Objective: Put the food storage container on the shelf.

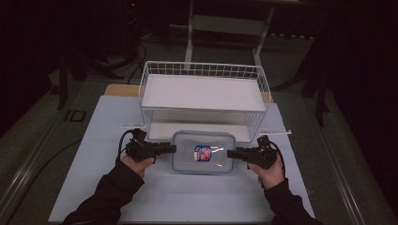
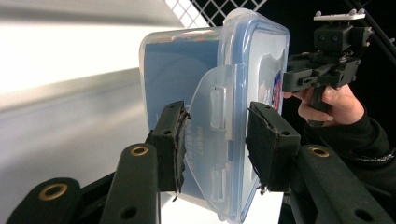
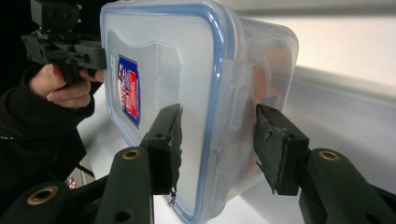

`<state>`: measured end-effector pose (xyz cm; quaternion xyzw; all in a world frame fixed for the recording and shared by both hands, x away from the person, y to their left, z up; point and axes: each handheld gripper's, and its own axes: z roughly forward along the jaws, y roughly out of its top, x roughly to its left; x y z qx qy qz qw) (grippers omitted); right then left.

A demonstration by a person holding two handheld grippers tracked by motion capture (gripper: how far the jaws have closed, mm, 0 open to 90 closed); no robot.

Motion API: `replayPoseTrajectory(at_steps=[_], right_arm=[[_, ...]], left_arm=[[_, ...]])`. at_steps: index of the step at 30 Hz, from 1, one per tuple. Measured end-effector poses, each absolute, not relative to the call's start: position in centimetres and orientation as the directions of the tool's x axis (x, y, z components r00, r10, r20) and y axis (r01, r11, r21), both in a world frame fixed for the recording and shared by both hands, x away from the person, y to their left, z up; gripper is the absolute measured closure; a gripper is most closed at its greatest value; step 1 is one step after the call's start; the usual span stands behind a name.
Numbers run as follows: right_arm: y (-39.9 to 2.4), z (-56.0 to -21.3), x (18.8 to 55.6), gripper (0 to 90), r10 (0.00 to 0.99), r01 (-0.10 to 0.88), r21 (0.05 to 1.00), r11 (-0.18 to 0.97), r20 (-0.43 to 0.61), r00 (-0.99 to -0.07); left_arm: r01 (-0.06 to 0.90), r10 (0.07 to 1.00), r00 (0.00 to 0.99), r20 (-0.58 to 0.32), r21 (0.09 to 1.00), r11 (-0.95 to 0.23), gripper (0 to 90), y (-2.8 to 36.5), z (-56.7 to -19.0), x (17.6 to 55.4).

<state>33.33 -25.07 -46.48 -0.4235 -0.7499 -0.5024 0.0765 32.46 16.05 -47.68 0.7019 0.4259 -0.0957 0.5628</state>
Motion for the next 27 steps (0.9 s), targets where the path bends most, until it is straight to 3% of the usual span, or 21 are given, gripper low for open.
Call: replayPoseTrajectory(at_steps=[14, 27], right_arm=[[-25.1, -46.5, 36.1, 52.5, 0.570, 0.675, 0.728, 0.119, 0.507, -0.647], [-25.4, -49.0, 38.7, 51.6, 0.589, 0.650, 0.753, 0.097, 0.484, -0.648]], left_arm=[[0.654, 0.518, 0.639, -0.568, 0.756, 0.024, 57.5, 15.5, -48.3, 34.9], [0.639, 0.562, 0.628, -0.538, 0.769, 0.021, 56.5, 14.7, -50.2, 37.2]])
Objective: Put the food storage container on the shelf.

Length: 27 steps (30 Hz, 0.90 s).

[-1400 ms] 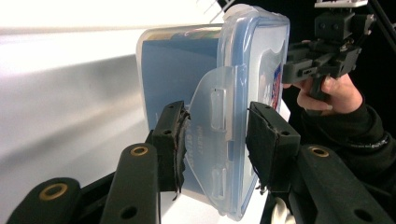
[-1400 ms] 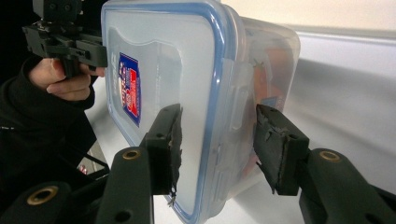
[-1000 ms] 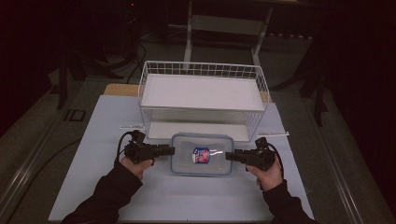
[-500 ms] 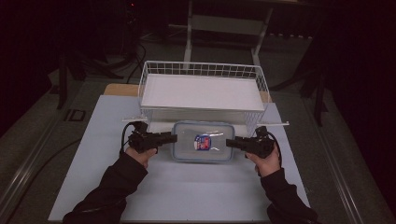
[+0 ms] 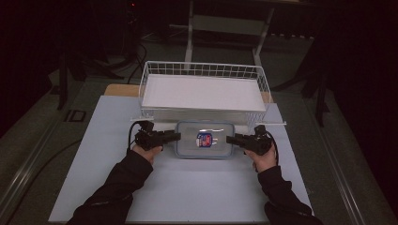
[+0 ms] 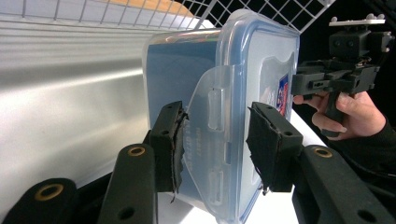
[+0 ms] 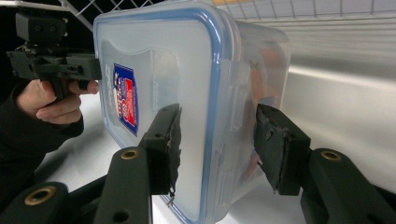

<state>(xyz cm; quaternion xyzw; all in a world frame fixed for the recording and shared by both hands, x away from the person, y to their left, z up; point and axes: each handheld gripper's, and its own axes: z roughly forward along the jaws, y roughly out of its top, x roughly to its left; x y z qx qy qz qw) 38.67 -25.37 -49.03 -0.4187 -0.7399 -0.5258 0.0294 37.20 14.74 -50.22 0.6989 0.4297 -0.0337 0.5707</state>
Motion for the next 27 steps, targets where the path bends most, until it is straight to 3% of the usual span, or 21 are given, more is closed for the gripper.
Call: replayPoseTrajectory(at_steps=[12, 27], right_arm=[[-24.8, -49.7, 40.2, 50.9, 0.622, 0.625, 0.775, 0.096, 0.443, -0.645], [-25.2, -50.3, 40.9, 49.4, 0.613, 0.651, 0.758, 0.039, 0.496, -0.615]], left_arm=[[0.618, 0.613, 0.609, -0.503, 0.786, 0.031, 53.5, 14.2, -51.5, 38.4], [0.598, 0.606, 0.597, -0.525, 0.795, 0.100, 51.8, 13.8, -52.1, 38.8]])
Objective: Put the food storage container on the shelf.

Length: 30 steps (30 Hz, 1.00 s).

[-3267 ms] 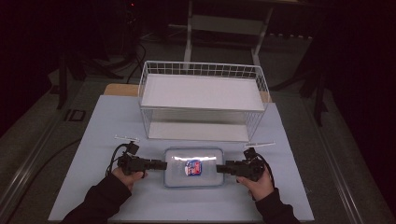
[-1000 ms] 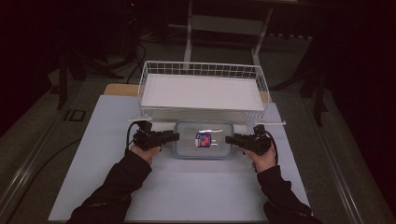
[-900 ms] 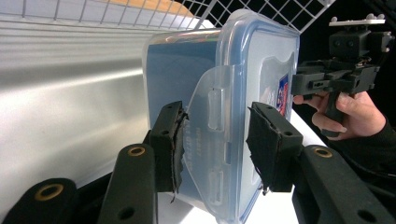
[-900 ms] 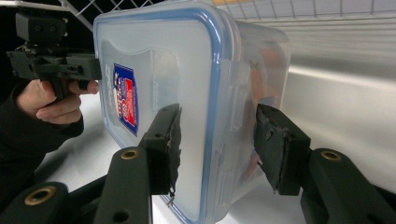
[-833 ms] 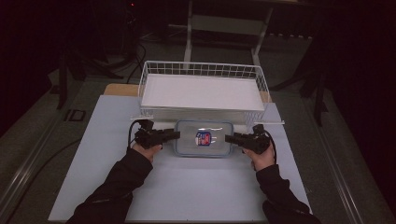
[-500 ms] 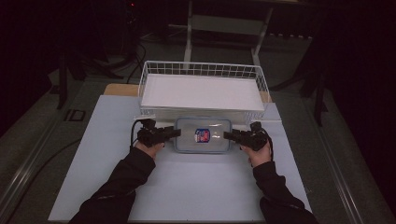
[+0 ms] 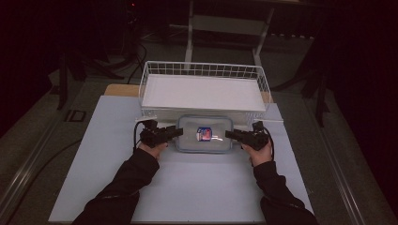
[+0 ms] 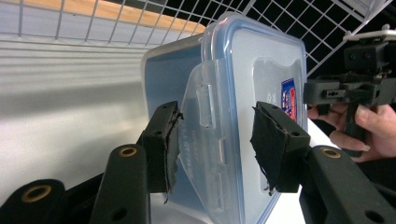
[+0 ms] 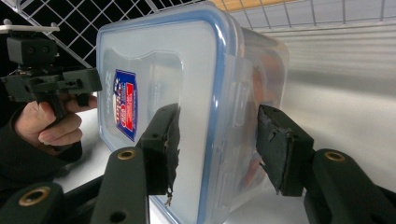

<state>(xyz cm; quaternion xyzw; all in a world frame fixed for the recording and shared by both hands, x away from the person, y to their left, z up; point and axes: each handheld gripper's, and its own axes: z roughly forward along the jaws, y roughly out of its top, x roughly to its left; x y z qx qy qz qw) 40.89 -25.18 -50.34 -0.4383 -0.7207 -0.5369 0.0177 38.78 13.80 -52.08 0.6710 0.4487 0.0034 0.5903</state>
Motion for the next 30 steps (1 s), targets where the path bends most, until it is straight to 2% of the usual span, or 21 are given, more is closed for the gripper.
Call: replayPoseTrajectory(at_steps=[8, 12, 15, 17, 23, 30], right_arm=[[-24.7, -50.2, 41.0, 49.1, 0.656, 0.640, 0.767, 0.042, 0.462, -0.596], [-24.5, -50.2, 41.1, 46.1, 0.678, 0.634, 0.773, 0.031, 0.450, -0.581], [-24.4, -50.1, 41.0, 43.0, 0.698, 0.619, 0.785, 0.024, 0.431, -0.572], [-24.2, -50.0, 41.0, 39.5, 0.723, 0.602, 0.798, 0.037, 0.394, -0.567], [-24.0, -49.9, 40.6, 36.6, 0.736, 0.603, 0.797, 0.025, 0.393, -0.551], [-23.6, -49.0, 39.3, 36.1, 0.733, 0.542, 0.837, 0.069, 0.326, -0.597]], left_arm=[[0.576, 0.633, 0.582, -0.510, 0.809, 0.122, 49.0, 13.5, -52.7, 39.1], [0.566, 0.649, 0.575, -0.499, 0.815, 0.125, 49.1, 13.4, -52.6, 39.2], [0.536, 0.679, 0.574, -0.457, 0.837, 0.110, 48.4, 13.1, -52.5, 39.1], [0.521, 0.697, 0.575, -0.429, 0.848, 0.092, 45.5, 13.0, -52.3, 39.1], [0.493, 0.705, 0.584, -0.402, 0.866, 0.085, 40.9, 13.2, -52.1, 38.7], [0.466, 0.683, 0.620, -0.387, 0.881, 0.076, 29.8, 13.6, -51.4, 37.6]])
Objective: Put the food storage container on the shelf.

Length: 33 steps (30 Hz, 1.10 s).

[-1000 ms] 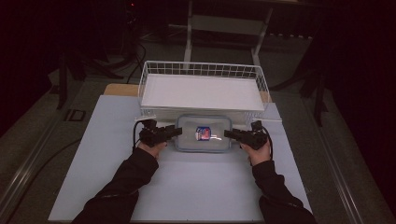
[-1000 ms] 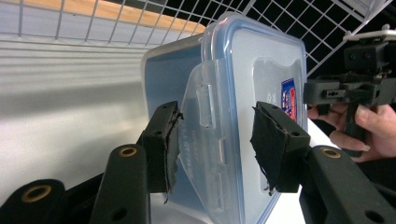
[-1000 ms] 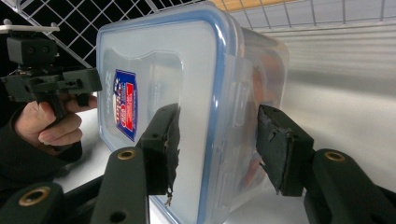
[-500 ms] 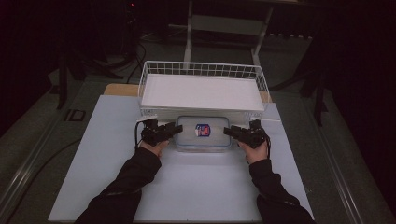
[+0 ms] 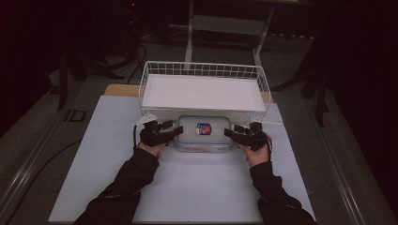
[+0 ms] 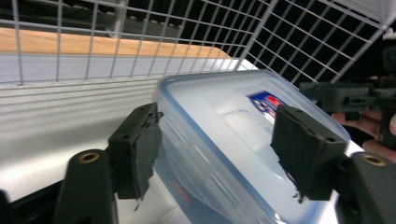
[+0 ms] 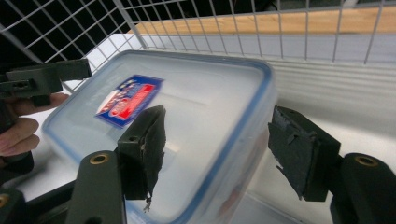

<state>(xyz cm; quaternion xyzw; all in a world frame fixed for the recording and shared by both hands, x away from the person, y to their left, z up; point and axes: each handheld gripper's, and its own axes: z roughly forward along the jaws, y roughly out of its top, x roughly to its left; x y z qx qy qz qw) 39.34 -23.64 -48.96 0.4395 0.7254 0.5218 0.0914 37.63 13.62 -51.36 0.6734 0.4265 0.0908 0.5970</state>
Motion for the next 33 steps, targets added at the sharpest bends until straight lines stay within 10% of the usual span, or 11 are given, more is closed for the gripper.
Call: replayPoseTrajectory(at_steps=[12, 20, 28, 33], right_arm=[[-22.1, -47.1, 35.6, 38.9, 0.665, 0.501, 0.859, 0.105, 0.313, -0.678], [-20.2, -47.6, 33.9, 47.7, 0.622, 0.509, 0.847, 0.154, 0.317, -0.715], [-18.3, -49.8, 33.5, 89.6, 0.608, 0.531, 0.806, 0.262, 0.289, -0.740], [-17.5, -50.3, 33.9, 89.7, 0.621, 0.522, 0.804, 0.286, 0.260, -0.740]], left_arm=[[0.456, 0.576, 0.726, -0.376, 0.890, 0.007, 2.2, 14.1, -49.2, 34.0], [0.463, 0.558, 0.741, -0.374, 0.886, -0.021, 0.4, 14.8, -48.4, 31.5], [0.432, 0.566, 0.755, -0.332, 0.901, -0.048, 0.4, 15.5, -48.3, 29.1], [0.419, 0.554, 0.773, -0.310, 0.904, -0.080, 0.4, 15.7, -49.2, 27.9]])
